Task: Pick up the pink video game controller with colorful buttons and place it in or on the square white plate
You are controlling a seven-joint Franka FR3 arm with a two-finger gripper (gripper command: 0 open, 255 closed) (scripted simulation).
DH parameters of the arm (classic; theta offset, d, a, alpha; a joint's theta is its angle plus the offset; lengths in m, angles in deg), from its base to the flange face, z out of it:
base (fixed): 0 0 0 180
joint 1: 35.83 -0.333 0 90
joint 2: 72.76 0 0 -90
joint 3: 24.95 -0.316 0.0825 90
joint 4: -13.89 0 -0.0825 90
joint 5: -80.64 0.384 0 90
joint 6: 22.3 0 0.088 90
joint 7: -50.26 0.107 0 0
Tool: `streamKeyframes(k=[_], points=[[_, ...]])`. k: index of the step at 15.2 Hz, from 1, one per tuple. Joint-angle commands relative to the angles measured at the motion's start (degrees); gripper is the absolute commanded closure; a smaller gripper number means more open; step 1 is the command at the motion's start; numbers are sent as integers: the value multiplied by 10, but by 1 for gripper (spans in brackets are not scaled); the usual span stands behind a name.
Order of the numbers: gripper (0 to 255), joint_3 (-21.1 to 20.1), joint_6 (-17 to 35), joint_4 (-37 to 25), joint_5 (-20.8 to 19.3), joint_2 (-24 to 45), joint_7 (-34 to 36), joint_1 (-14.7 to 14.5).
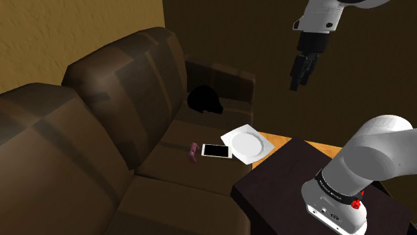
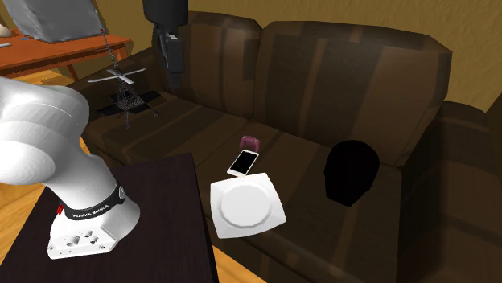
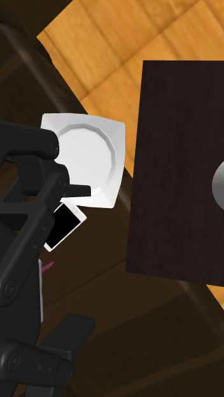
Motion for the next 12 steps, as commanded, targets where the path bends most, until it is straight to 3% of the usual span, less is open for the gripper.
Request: streamKeyframes(k=[1, 12], points=[[0, 0, 0, 0, 0, 0, 0, 0], [0, -88, 196, 13, 39, 187, 71, -23]])
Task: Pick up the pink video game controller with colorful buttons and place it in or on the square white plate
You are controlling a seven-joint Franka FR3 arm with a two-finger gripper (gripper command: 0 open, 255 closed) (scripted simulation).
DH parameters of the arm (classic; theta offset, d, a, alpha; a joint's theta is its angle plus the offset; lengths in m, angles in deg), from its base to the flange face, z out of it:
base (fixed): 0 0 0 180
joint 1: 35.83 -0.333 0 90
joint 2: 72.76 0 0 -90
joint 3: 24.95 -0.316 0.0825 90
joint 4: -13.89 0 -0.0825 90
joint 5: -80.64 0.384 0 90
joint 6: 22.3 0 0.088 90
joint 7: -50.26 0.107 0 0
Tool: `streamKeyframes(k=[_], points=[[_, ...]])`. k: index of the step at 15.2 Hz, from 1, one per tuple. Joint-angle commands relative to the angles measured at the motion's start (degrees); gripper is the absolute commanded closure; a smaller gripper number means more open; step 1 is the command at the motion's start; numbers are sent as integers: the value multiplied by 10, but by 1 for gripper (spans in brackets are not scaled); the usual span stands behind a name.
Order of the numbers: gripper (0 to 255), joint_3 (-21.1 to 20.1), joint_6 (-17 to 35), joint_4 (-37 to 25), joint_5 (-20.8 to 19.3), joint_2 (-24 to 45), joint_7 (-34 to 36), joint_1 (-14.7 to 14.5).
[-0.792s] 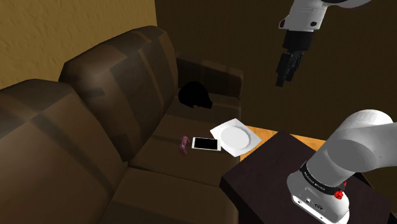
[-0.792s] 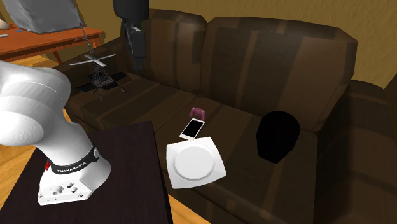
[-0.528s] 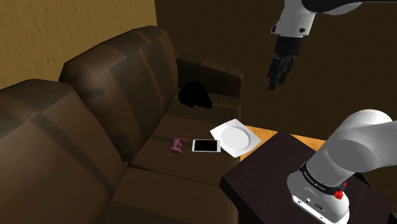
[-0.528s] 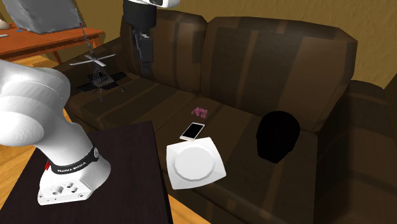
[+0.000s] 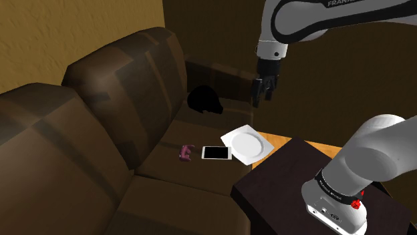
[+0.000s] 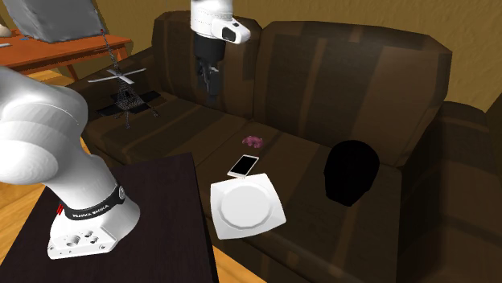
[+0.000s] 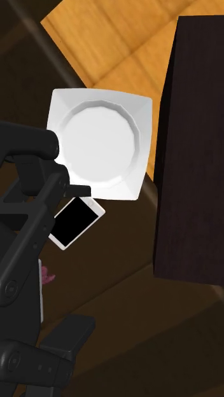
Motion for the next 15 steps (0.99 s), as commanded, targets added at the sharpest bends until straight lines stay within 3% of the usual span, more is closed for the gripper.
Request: streamKeyframes(k=[1, 8, 15], points=[[0, -18, 38, -7, 5, 45, 17, -4], [0, -62, 141, -56, -8, 202, 71, -11], [0, -85, 213, -142, -55, 371, 138, -23]])
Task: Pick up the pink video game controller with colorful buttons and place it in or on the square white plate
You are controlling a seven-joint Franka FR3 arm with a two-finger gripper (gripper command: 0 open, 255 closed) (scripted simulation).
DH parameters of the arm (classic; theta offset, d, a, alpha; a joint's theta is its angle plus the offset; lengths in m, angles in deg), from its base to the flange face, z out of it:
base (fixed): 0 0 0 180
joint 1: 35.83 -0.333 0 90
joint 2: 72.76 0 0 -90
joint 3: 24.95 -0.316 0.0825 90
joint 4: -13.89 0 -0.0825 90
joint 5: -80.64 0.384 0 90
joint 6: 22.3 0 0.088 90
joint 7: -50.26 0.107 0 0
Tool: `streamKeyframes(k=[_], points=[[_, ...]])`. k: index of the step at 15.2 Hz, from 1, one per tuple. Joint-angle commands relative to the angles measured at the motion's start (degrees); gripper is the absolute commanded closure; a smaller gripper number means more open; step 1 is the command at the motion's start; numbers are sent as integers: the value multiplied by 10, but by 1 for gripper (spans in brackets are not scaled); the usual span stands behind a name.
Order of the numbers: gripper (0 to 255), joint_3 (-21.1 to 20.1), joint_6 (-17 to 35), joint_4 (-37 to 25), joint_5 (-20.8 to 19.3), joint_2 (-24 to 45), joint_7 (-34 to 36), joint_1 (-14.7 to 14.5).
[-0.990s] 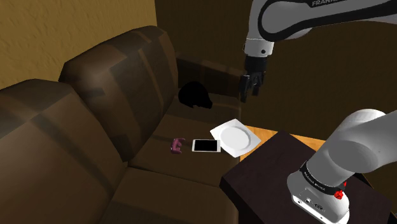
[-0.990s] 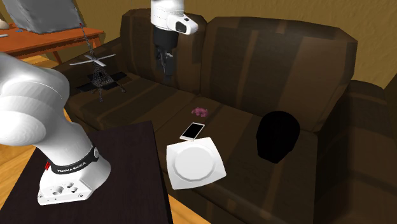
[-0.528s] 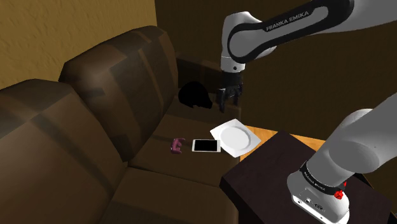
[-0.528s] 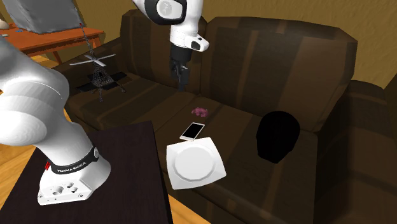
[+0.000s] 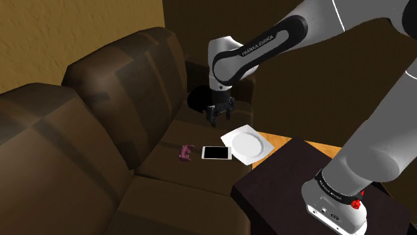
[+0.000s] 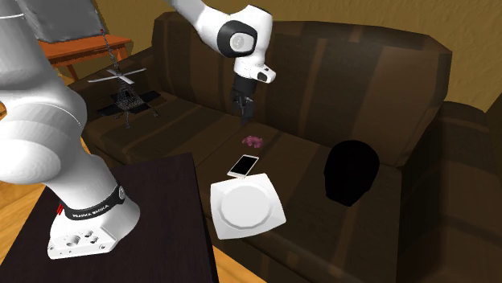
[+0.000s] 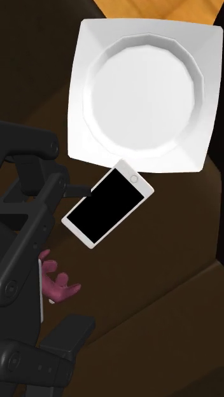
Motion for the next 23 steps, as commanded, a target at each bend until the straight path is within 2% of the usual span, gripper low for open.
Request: streamKeyframes(k=[1, 8, 15, 23], points=[[0, -4, 18, -32, -18, 54, 23, -7], [0, 6, 42, -160, -74, 222, 84, -41], [0, 29, 27, -330, -111, 391, 121, -85], [0, 35, 69, -326, -118, 431, 126, -92]])
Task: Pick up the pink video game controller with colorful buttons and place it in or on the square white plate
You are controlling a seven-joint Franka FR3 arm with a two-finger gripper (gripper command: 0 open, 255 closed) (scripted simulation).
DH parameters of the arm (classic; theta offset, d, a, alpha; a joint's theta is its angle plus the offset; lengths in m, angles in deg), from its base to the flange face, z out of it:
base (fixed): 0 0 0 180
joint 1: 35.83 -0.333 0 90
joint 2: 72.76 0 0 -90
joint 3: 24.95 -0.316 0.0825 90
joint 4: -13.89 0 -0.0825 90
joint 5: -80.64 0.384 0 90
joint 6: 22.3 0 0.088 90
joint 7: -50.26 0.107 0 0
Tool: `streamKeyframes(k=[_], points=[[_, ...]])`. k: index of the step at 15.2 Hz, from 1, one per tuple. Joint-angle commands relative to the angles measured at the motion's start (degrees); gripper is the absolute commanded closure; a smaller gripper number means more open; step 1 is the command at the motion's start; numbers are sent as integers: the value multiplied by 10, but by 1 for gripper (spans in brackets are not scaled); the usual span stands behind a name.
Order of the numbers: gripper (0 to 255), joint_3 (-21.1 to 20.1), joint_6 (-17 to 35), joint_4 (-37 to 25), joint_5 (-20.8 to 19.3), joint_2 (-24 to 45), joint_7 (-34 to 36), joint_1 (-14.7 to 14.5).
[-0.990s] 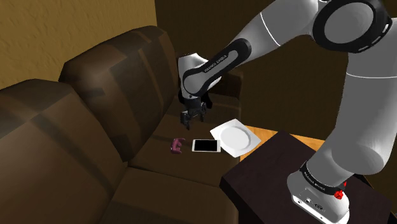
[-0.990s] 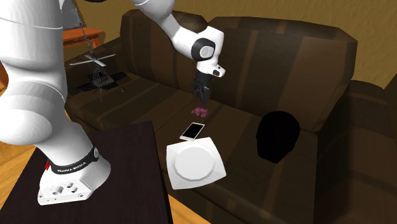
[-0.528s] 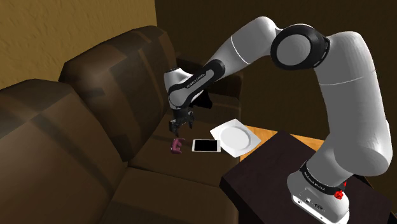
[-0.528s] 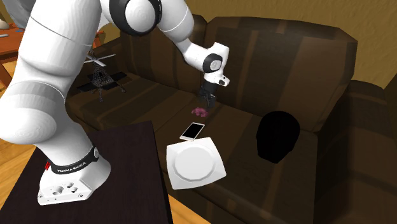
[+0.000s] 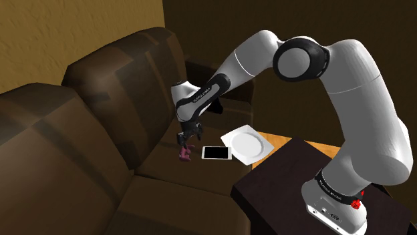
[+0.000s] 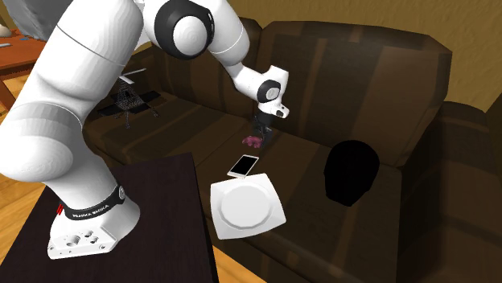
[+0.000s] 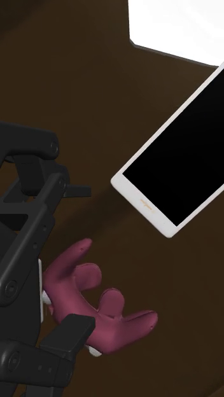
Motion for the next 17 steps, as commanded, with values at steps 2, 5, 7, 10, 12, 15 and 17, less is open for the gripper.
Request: streamKeyframes(k=[2, 5, 7, 10, 12, 15, 17], points=[[0, 0, 8, 3, -1, 5, 2, -2], [0, 0, 8, 3, -1, 5, 2, -2], [0, 0, 8, 3, -1, 5, 2, -2], [255, 0, 8, 3, -1, 5, 2, -2], [255, 0, 8, 3, -1, 5, 2, -2], [255, 0, 8, 3, -1, 5, 2, -2], [255, 0, 8, 3, -1, 5, 2, -2]])
